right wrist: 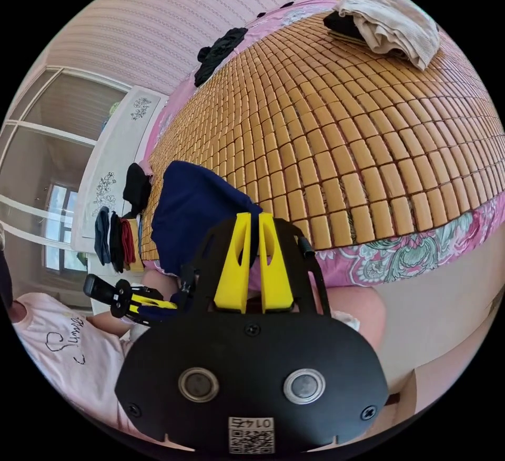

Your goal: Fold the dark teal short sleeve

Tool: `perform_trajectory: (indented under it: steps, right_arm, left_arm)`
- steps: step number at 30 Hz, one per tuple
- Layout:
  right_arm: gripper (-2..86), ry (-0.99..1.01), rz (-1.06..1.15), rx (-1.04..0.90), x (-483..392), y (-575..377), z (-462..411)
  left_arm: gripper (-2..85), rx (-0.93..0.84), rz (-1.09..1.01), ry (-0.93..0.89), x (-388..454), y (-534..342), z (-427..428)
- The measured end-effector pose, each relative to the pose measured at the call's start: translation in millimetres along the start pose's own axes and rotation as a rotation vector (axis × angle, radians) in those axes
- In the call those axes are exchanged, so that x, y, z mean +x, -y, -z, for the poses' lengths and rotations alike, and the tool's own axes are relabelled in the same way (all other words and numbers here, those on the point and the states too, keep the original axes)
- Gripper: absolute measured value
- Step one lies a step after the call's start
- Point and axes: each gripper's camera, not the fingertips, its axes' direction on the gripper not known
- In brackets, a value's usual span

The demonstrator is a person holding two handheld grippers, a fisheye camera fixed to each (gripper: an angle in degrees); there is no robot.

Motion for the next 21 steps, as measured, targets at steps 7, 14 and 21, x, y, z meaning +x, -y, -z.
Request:
perform_trajectory:
  steps: [7,14,21]
  right_arm:
    - [1.9,-0.122,0.12,0.107,-45,6,70]
    - [3.5,-0.038,0.371,0.011,-148,72,18]
    - [7.3,0.06,0.239,-0.096,-185,128,-97]
  left_arm:
    - [-0.2,0.165,-0.003,-0.075,-4,23,43]
    - [1.3,0.333,0.347,0.056,-66,-32,107]
    - [7.1,0.27,0.822,0.297,-127,-99,143]
